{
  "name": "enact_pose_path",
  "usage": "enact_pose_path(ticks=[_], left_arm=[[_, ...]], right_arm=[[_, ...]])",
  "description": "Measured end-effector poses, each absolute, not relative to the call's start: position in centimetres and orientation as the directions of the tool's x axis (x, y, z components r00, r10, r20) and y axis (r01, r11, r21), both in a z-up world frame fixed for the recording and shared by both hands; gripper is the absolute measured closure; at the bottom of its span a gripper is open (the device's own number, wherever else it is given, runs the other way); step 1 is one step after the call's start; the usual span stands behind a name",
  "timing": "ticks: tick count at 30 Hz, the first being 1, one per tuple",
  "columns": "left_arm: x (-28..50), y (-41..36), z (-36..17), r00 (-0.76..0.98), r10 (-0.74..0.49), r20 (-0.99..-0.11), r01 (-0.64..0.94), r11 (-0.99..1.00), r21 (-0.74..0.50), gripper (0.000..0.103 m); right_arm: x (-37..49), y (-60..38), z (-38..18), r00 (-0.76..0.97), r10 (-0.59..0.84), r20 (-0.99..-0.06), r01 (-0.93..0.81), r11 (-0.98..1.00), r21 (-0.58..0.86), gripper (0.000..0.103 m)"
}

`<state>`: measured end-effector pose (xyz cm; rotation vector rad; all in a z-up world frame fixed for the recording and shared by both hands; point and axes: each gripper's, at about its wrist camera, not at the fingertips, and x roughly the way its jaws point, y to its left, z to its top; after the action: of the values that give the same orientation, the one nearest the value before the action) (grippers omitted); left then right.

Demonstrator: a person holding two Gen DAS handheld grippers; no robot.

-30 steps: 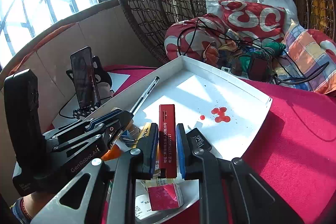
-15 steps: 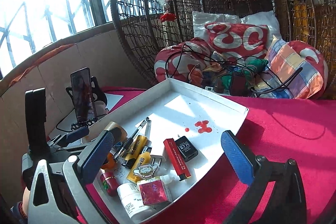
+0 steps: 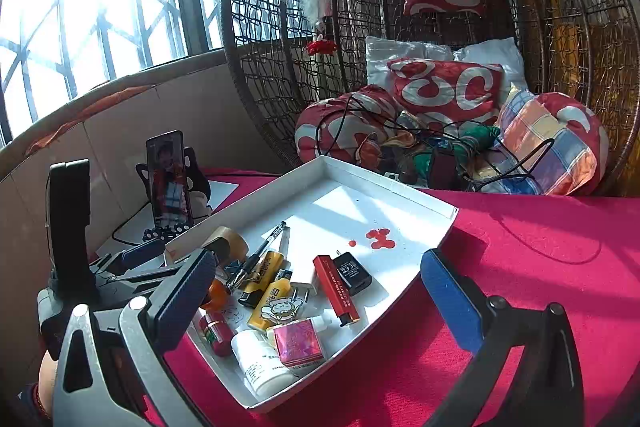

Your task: Organize rigid objects

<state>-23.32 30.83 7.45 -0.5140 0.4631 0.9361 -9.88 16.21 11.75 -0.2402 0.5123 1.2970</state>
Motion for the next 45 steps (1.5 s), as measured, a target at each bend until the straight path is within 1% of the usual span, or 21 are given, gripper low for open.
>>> enact_pose_path(ticks=[4, 6, 9, 11, 14, 17, 21, 22, 25, 28, 31, 34, 45], left_arm=[[-23.6, 30.2, 7.7, 0.532, 0.624, -0.572, -0.833, 0.505, -0.225, 0.000], [-23.9, 29.6, 7.9, 0.547, 0.621, -0.562, -0.825, 0.513, -0.236, 0.000], [-24.2, 28.7, 8.2, 0.565, 0.615, -0.551, -0.814, 0.526, -0.247, 0.000], [-24.3, 28.2, 8.4, 0.575, 0.608, -0.547, -0.806, 0.534, -0.255, 0.000], [-24.2, 27.2, 8.7, 0.593, 0.592, -0.546, -0.791, 0.554, -0.259, 0.000], [-23.9, 25.9, 9.2, 0.605, 0.580, -0.546, -0.775, 0.587, -0.234, 0.000], [-23.9, 24.2, 9.4, 0.625, 0.566, -0.538, -0.750, 0.627, -0.212, 0.000], [-23.8, 23.9, 9.4, 0.630, 0.561, -0.537, -0.745, 0.633, -0.213, 0.000], [-23.3, 23.2, 9.2, 0.645, 0.537, -0.543, -0.729, 0.647, -0.225, 0.000], [-22.4, 22.3, 9.0, 0.657, 0.512, -0.553, -0.707, 0.673, -0.218, 0.000], [-21.5, 21.3, 8.9, 0.673, 0.488, -0.555, -0.682, 0.701, -0.211, 0.000], [-20.8, 20.6, 8.7, 0.685, 0.466, -0.561, -0.662, 0.719, -0.211, 0.000], [-19.8, 19.2, 8.8, 0.686, 0.449, -0.572, -0.645, 0.740, -0.193, 0.000]], right_arm=[[-10.4, 15.9, 11.9, 0.231, 0.834, -0.501, -0.951, 0.302, 0.064, 0.000], [-10.9, 15.5, 12.2, 0.286, 0.816, -0.503, -0.945, 0.328, -0.005, 0.000], [-11.8, 14.2, 12.7, 0.448, 0.766, -0.462, -0.890, 0.434, -0.144, 0.000], [-11.9, 13.4, 13.0, 0.520, 0.730, -0.443, -0.852, 0.482, -0.205, 0.000], [-11.2, 12.5, 13.2, 0.589, 0.664, -0.460, -0.804, 0.537, -0.254, 0.000], [-10.3, 11.4, 12.6, 0.673, 0.542, -0.503, -0.729, 0.598, -0.333, 0.000], [-8.7, 8.6, 10.6, 0.613, 0.450, -0.650, -0.770, 0.523, -0.364, 0.000], [-8.3, 8.0, 10.2, 0.607, 0.420, -0.675, -0.773, 0.510, -0.378, 0.000], [-7.2, 5.6, 8.7, 0.617, 0.320, -0.719, -0.758, 0.488, -0.433, 0.000], [-6.2, 3.5, 7.8, 0.602, 0.243, -0.760, -0.756, 0.481, -0.445, 0.000], [-5.9, 1.7, 7.0, 0.616, 0.186, -0.765, -0.740, 0.468, -0.482, 0.000], [-6.1, 0.3, 6.6, 0.628, 0.163, -0.761, -0.729, 0.465, -0.502, 0.000], [-6.5, -0.9, 6.6, 0.619, 0.188, -0.762, -0.735, 0.479, -0.480, 0.000]])
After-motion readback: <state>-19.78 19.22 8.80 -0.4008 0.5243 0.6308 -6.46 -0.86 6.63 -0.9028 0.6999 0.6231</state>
